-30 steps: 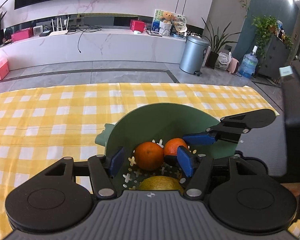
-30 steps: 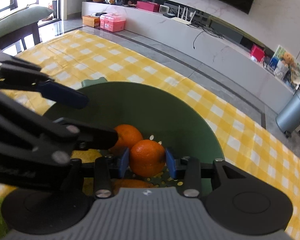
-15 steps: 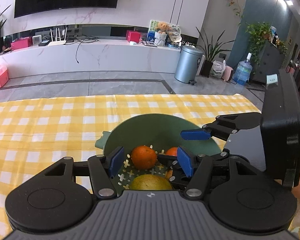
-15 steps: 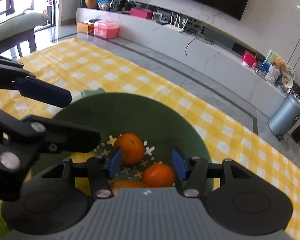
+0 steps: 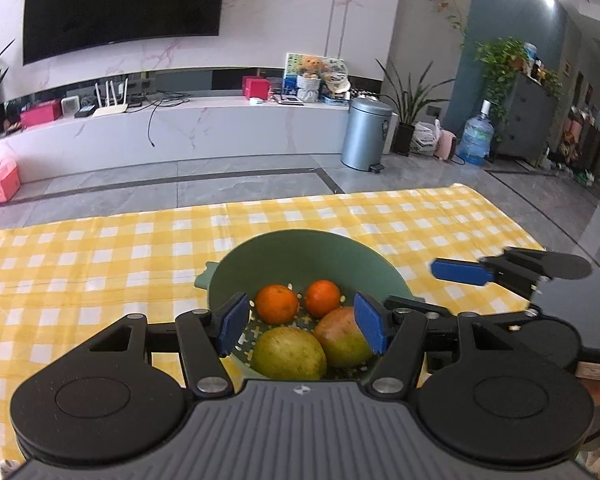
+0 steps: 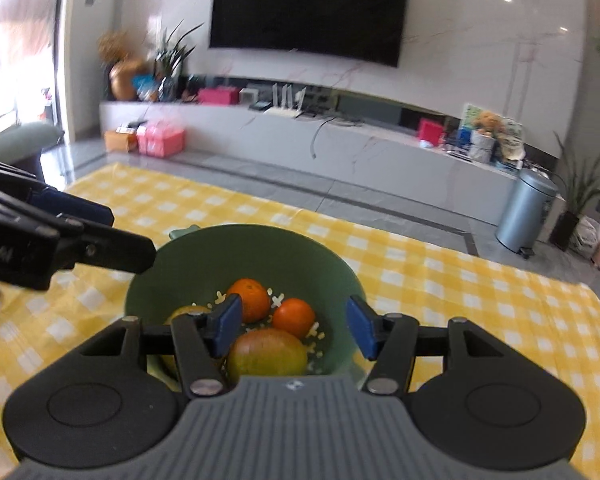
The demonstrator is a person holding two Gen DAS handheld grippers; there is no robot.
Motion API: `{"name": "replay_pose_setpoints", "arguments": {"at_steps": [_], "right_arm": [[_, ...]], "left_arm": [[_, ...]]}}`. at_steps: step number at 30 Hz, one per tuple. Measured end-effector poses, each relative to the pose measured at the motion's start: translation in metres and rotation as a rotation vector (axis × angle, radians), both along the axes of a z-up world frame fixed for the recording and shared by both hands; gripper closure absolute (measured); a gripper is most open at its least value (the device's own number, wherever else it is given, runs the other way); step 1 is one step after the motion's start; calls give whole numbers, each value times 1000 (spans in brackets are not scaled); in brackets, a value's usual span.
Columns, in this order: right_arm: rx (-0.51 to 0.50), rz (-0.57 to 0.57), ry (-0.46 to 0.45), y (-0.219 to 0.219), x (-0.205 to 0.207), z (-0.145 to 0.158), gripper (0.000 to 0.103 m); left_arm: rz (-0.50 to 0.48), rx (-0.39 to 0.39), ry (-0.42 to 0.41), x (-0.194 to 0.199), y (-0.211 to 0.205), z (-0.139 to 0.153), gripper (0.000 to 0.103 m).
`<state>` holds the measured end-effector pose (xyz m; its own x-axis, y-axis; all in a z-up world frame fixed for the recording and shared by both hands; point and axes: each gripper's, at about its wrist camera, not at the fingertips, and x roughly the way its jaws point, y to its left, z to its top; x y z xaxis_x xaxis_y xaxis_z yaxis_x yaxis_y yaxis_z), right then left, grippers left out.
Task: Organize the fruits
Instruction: 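Open both grippers to release the oranges and withdraw, then grasp a large orange with the left gripper while the right gripper grasps another orange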
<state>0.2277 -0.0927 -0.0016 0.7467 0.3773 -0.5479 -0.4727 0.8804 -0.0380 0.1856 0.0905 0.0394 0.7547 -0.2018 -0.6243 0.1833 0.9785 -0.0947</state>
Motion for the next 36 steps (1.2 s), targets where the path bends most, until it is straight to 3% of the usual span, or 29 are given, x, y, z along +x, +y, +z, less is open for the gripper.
{"name": "replay_pose_setpoints", "arguments": {"at_steps": [13,25,29,36], "right_arm": [[65,-150,79,-45,-77,-37,45],[55,-168,153,-52,-94,-61,46],[62,-159,164,-52,-90,-65,51],[135,-185,204,-59,-80,-69,53]], "left_arm": [[-95,10,56,-37,-27,-22,32],[-203,16,128,-55,-41,-51,32],[-219,32,159,-54,-46,-62,32],[-241,72,159,-52,-55,-77,32]]}}
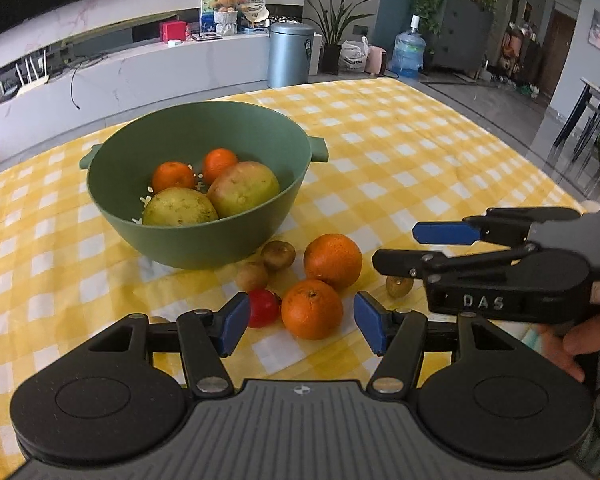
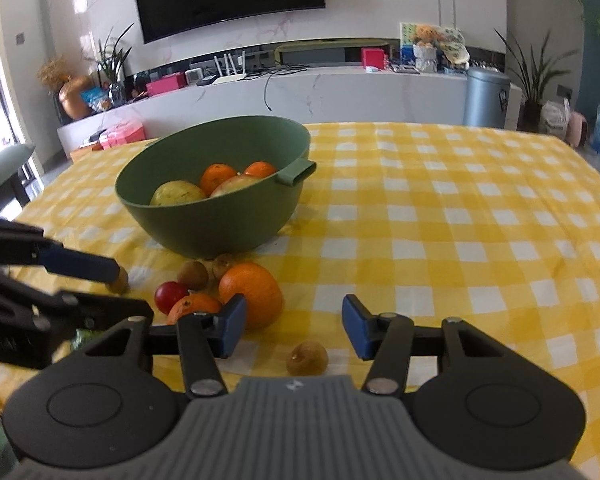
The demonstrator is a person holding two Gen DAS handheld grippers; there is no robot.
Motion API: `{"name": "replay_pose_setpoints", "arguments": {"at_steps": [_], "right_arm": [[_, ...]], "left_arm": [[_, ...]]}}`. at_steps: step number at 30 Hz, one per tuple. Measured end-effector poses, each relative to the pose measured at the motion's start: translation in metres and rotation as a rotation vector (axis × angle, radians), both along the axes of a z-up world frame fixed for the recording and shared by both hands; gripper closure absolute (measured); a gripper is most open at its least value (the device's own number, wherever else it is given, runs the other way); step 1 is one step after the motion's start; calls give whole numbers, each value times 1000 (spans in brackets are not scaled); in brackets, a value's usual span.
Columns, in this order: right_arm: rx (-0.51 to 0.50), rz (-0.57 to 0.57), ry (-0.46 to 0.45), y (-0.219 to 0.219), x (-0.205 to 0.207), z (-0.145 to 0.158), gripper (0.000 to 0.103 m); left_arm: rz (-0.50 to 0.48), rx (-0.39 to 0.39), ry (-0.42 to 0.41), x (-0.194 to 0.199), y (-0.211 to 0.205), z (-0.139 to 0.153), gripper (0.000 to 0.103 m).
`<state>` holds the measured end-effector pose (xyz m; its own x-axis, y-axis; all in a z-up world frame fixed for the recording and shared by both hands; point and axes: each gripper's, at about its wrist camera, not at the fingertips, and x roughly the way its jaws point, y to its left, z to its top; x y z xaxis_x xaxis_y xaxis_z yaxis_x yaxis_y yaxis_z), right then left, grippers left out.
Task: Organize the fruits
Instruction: 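Grasp a large orange with the left gripper while the right gripper grasps another orange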
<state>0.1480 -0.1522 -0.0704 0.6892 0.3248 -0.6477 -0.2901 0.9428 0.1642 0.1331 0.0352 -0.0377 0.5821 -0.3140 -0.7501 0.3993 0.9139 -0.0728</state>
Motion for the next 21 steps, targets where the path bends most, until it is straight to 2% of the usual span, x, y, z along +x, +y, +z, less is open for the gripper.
{"name": "replay_pose_setpoints", "arguments": {"at_steps": [3,9,15,21], "right_arm": [[10,-13,9,-1,1,-1,53],[18,-16,11,-1,2,-1,53],[22,-21,27,-3,5,-3,53],[18,-25,40,-2,7,-4,53]], "left_arm": [[-26,37,-12,0,-10,-5,32],[-57,160,-37,2,-30,-21,33],[-70,226,-35,7,-41,-33,35],[-99,285,-73,5,-51,-38,35]]}}
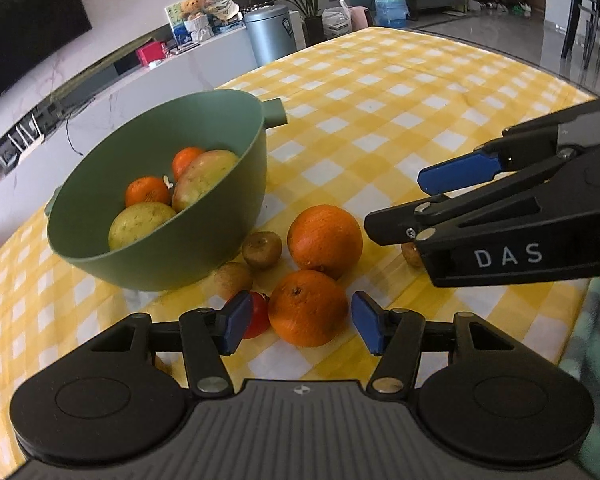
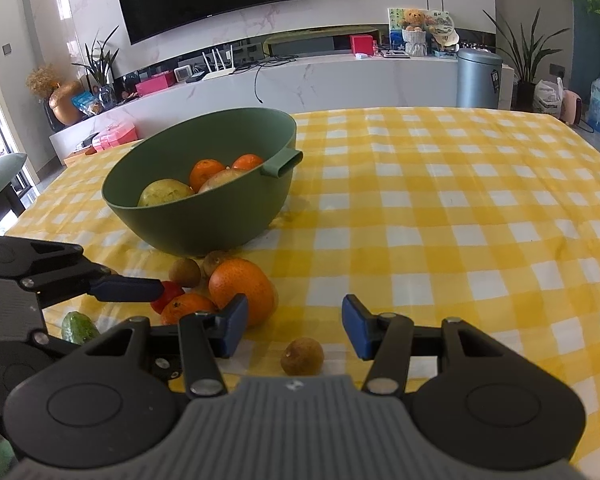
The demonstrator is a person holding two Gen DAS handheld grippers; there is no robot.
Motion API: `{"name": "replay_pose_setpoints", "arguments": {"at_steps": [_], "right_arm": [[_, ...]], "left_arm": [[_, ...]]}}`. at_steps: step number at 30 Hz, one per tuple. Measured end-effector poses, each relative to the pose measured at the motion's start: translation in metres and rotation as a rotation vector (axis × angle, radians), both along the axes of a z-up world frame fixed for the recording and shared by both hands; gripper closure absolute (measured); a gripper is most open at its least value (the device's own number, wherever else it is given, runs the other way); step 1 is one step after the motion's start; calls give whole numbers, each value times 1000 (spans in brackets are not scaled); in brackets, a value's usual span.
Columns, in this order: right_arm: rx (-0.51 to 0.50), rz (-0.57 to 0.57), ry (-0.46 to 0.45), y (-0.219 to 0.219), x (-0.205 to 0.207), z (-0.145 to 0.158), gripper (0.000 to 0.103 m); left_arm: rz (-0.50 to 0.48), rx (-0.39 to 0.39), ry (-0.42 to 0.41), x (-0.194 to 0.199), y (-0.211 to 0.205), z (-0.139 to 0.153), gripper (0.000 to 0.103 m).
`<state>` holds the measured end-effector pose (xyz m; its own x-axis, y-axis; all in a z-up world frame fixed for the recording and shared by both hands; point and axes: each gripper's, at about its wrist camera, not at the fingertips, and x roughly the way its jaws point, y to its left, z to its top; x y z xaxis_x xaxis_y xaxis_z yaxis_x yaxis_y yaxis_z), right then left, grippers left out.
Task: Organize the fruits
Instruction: 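Grasp a large orange with the left gripper while the right gripper grasps another orange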
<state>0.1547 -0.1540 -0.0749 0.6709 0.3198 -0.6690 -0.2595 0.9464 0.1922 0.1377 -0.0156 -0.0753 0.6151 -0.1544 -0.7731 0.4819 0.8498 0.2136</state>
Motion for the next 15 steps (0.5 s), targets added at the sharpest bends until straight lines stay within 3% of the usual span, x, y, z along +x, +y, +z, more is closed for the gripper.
{"name": "replay_pose_setpoints", "arguments": {"at_steps": [6,8,15], "right_arm": [[-7,3,7,2,1,-2,53],[-10,2,10,2,2,-3,53],[-10,5,7,3,2,-4,53]], "left_arm": [[-35,63,-33,-4,-11,-5,45],[-45,54,-30,-5,-11,-4,53],[-9,5,-12,-3,-7,0,53]]}}
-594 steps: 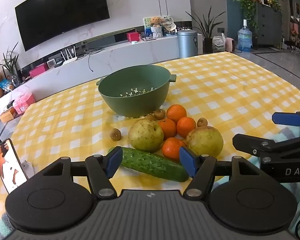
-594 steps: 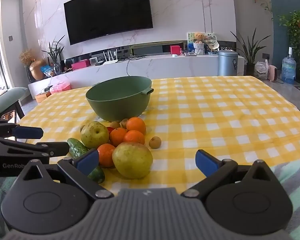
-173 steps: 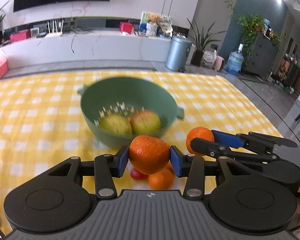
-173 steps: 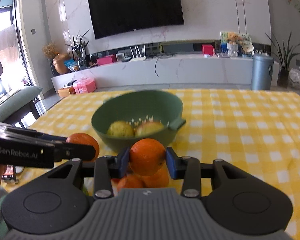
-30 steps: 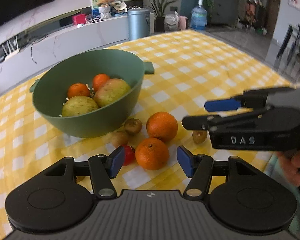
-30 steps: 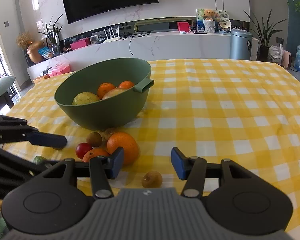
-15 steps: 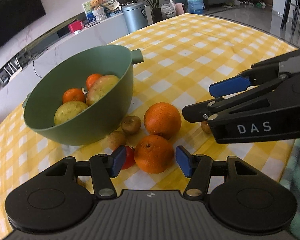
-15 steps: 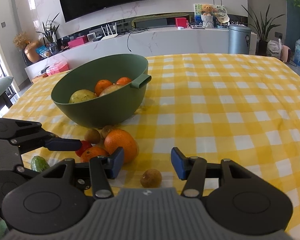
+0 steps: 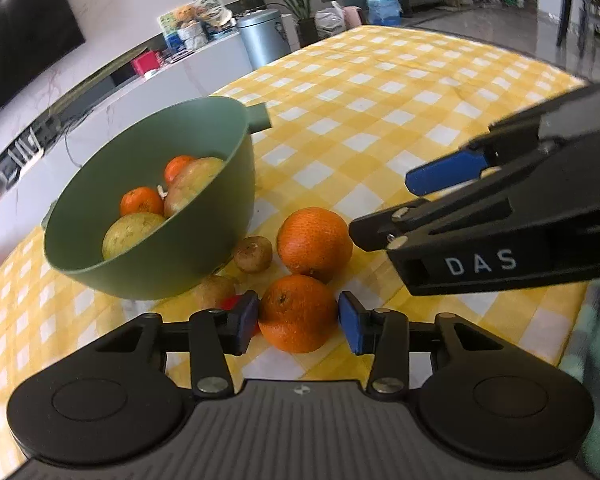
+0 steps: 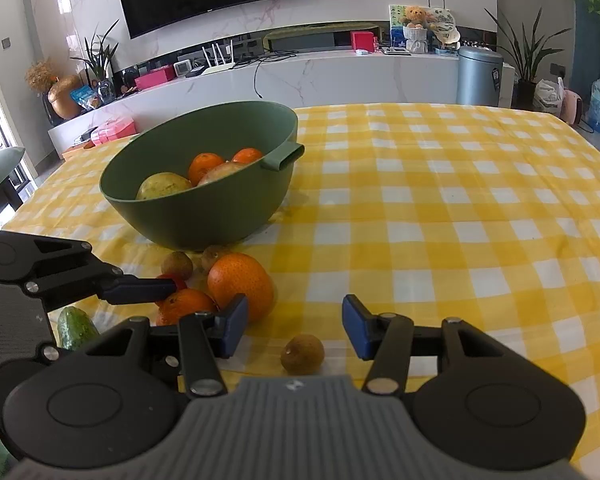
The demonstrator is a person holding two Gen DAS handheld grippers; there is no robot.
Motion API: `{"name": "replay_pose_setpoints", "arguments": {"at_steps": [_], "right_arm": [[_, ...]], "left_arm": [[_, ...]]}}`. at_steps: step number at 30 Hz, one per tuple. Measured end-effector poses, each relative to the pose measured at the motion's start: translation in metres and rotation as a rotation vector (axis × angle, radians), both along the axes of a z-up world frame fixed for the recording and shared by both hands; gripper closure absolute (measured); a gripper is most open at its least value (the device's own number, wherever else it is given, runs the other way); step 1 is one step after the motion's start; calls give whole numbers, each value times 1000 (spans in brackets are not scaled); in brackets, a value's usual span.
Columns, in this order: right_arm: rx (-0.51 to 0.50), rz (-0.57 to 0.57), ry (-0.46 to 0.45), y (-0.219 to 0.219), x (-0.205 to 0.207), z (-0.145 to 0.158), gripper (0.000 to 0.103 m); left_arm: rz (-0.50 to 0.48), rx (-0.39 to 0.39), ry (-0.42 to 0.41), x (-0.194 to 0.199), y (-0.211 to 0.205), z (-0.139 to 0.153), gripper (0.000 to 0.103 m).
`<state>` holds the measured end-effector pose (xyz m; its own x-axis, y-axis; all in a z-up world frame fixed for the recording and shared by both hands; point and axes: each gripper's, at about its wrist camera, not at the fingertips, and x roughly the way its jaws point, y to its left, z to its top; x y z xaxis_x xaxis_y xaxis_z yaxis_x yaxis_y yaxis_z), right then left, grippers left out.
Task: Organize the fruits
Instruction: 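Grasp a large orange with the left gripper while the right gripper grasps another orange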
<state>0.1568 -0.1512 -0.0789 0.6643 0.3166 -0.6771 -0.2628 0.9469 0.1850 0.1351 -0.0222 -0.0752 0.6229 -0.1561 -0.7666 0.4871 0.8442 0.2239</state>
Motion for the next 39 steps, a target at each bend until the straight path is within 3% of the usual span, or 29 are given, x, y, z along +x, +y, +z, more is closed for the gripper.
{"name": "replay_pose_setpoints", "arguments": {"at_steps": [6,18,30,39], "right_arm": [[20,13,-16,0,-1,1,53],[35,88,-67,13,0,3,53],[-39,154,-78,39,13,-11,55],[-73,125,-57,41,21,-18,61]], "left_arm": [[70,-149,33,0,25,16,54],[250,-322,14,3,74,40,54],[294,-379,-22,5,89,49,54],[291,-386,-23,5,89,50,54]]}}
